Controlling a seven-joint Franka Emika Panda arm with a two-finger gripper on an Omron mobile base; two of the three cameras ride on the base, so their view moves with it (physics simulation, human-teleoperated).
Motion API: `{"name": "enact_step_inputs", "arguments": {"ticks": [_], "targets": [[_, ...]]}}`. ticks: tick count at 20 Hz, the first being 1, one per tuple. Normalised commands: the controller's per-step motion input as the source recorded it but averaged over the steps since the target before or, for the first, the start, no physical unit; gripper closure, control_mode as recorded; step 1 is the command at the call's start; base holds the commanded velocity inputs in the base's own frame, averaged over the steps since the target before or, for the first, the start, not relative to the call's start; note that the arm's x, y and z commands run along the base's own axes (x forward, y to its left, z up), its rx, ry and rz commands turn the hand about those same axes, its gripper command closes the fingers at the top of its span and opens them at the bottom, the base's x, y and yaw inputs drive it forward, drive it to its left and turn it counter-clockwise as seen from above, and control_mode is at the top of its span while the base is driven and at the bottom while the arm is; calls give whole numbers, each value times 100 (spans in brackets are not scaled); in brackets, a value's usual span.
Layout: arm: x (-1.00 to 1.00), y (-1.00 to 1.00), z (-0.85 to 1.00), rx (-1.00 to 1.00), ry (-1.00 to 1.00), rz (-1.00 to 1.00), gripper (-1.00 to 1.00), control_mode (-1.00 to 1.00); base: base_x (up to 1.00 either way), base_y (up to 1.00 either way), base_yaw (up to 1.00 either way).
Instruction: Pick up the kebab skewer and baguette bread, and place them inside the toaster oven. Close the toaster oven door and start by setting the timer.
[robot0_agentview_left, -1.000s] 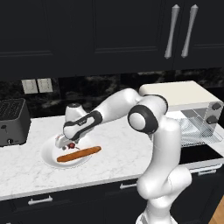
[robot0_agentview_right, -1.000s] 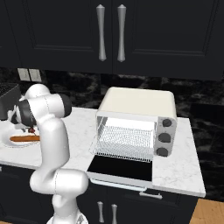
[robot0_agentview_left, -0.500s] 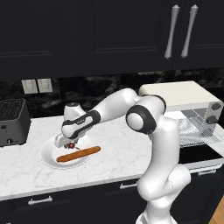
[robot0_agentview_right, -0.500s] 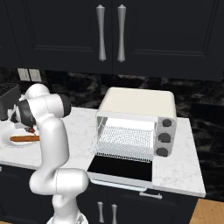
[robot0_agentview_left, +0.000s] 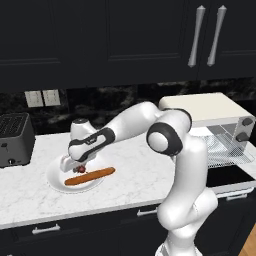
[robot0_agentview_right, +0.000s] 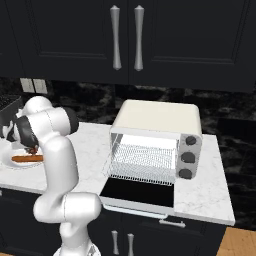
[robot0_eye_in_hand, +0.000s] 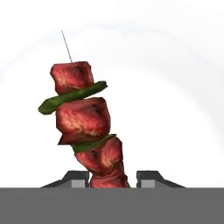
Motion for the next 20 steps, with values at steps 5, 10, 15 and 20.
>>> {"name": "enact_step_inputs", "arguments": {"ticks": [5,10,15,20], "targets": [[-32,-12,34,0,-2,0,100,-100,0,0,0],[-67,0,27,0,-10,0,100,-100,0,0,0],[-34,0,70,0,-13,0,100,-100,0,0,0],[-48,-4,50,0,-10,0,100,-100,0,0,0]]}}
